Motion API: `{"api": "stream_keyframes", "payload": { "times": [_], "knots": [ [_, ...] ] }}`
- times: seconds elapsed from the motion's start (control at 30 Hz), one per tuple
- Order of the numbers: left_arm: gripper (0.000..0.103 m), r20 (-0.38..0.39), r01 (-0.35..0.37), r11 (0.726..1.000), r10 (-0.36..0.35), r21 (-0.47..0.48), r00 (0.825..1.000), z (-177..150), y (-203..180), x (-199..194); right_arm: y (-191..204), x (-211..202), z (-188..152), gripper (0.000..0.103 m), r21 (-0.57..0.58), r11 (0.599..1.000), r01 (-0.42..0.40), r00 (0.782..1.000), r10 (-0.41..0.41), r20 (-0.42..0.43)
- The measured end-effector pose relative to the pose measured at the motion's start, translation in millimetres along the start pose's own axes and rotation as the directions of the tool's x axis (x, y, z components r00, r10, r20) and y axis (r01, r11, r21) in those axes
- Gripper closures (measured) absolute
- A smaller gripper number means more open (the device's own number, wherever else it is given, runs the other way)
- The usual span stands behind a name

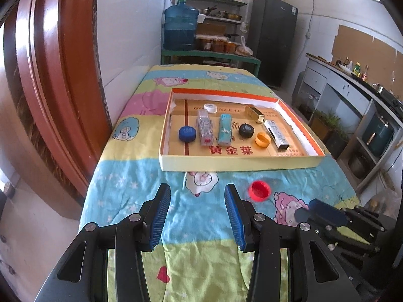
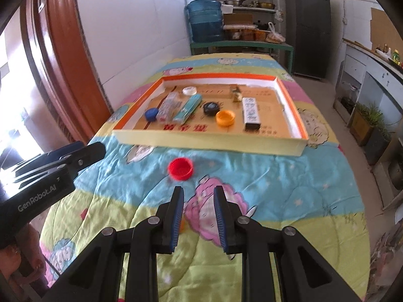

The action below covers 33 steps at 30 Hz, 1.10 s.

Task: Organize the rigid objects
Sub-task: 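Move both grippers toward the red cap and orange cap on the quilt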

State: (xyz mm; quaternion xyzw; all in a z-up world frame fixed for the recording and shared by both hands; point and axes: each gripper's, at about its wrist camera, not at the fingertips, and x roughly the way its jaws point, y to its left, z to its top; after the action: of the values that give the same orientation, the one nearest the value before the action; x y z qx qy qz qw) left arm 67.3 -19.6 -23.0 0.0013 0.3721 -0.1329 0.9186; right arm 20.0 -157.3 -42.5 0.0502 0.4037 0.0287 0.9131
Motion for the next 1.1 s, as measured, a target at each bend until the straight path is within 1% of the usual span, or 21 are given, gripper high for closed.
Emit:
{"api": "stream_keyframes", "payload": {
  "times": [0.3, 0.37, 0.43, 0.47, 0.73, 0.87, 0.9, 0.93, 1.0, 1.1],
  "knots": [
    [0.057, -0.016, 0.012, 1.000, -0.012, -0.012, 1.000, -9, 4, 7, 20, 9, -19, 0.078, -0.034, 0.998, -0.059, 0.998, 0.058, -0.035],
    [0.057, -0.018, 0.012, 1.000, -0.013, -0.018, 1.000, -10, 5, 8, 23, 11, -21, 0.070, -0.042, 0.997, -0.064, 0.997, 0.063, -0.040],
    [0.057, -0.020, 0.015, 1.000, -0.016, -0.023, 1.000, -11, 7, 9, 24, 12, -24, 0.049, -0.048, 0.996, -0.068, 0.997, 0.066, -0.041],
    [0.057, -0.022, 0.015, 1.000, -0.016, -0.025, 1.000, -11, 7, 10, 25, 13, -24, 0.047, -0.049, 0.996, -0.068, 0.997, 0.066, -0.042],
    [0.057, -0.027, 0.018, 0.999, -0.018, -0.027, 0.999, -12, 8, 12, 26, 24, -28, 0.047, -0.052, 0.998, -0.040, 0.997, 0.036, -0.071],
    [0.057, -0.031, 0.016, 1.000, -0.017, -0.025, 0.999, -13, 8, 15, 30, 25, -28, 0.048, -0.072, 0.997, -0.031, 0.998, 0.027, -0.062],
    [0.057, -0.033, 0.016, 1.000, -0.017, -0.023, 0.999, -13, 8, 16, 31, 26, -28, 0.052, -0.075, 0.997, -0.027, 0.998, 0.022, -0.061],
    [0.057, -0.034, 0.017, 1.000, -0.018, -0.021, 0.999, -13, 7, 16, 31, 26, -28, 0.062, -0.082, 0.997, -0.015, 0.998, 0.011, -0.058],
    [0.057, -0.036, 0.024, 1.000, -0.025, -0.016, 0.999, -13, 6, 18, 32, 26, -29, 0.072, -0.097, 0.995, 0.000, 0.999, -0.005, -0.052],
    [0.057, -0.043, 0.048, 0.999, -0.048, 0.002, 0.998, -11, 0, 21, 28, 26, -29, 0.073, -0.086, 0.996, -0.022, 0.999, 0.018, -0.050]
  ]
}}
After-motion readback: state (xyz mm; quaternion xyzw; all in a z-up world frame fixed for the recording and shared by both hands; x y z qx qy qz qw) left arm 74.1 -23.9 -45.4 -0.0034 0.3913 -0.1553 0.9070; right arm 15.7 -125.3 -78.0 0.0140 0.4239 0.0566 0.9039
